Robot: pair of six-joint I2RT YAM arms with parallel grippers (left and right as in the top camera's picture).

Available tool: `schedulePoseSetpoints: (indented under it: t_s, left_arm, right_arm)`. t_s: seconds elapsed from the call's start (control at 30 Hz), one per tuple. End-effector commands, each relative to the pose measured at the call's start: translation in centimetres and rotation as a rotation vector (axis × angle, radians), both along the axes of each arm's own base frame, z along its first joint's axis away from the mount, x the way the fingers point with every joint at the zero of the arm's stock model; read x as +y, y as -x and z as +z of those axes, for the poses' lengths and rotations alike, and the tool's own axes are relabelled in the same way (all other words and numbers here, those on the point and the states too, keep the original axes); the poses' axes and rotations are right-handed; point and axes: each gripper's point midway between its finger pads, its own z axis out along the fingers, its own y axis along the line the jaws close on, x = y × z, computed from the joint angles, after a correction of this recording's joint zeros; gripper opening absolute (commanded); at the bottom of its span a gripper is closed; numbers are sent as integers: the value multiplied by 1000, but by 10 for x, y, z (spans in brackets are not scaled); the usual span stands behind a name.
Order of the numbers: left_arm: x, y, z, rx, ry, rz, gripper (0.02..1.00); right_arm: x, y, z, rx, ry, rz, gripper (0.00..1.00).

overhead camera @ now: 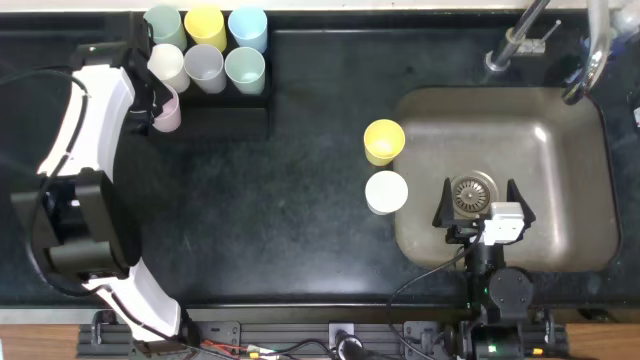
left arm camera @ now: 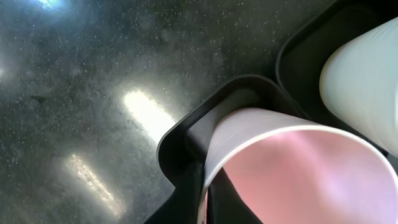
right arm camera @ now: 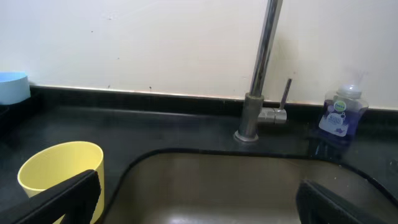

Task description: Store Cups

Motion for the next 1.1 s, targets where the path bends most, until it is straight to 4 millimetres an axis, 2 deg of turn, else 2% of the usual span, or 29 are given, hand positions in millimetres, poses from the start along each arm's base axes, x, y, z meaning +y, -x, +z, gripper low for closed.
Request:
schedulePoseSetpoints:
  t_s: [0.03, 0.2, 0.33, 0.6, 0.73, 0.83, 0.9, 1.0, 1.1]
  left_arm:
    - [7, -1, -9, 14, -12, -3, 145]
    - [7, -2, -7, 9, -13, -3, 338]
    - [7, -1, 10, -29, -17, -3, 375]
    - [4, 6, 71, -166, -30, -6, 426]
    - [-13, 0, 110, -293, -37, -48, 489]
    - [-50, -11, 134, -389, -27, -133, 533]
    - [-86, -17, 144, -425, -1, -215, 555]
    - [-154, -21, 149, -463, 53, -359, 588]
    - [-220, -15, 144, -474, 106, -480, 617]
  right_arm:
    - [1, 0, -4, 2, -4, 7, 998]
    - [1, 0, -4, 3, -4, 7, 998]
    - [1, 0, -4, 2, -4, 7, 996]
    - [1, 0, -4, 2, -4, 7, 998]
    - [1, 0, -4, 2, -4, 7, 993]
    - [1, 0, -4, 2, -4, 7, 996]
    - [1, 0, -4, 2, -4, 7, 996]
    - [1, 0, -4, 2, -4, 7, 998]
    - [1, 0, -4, 3, -4, 7, 996]
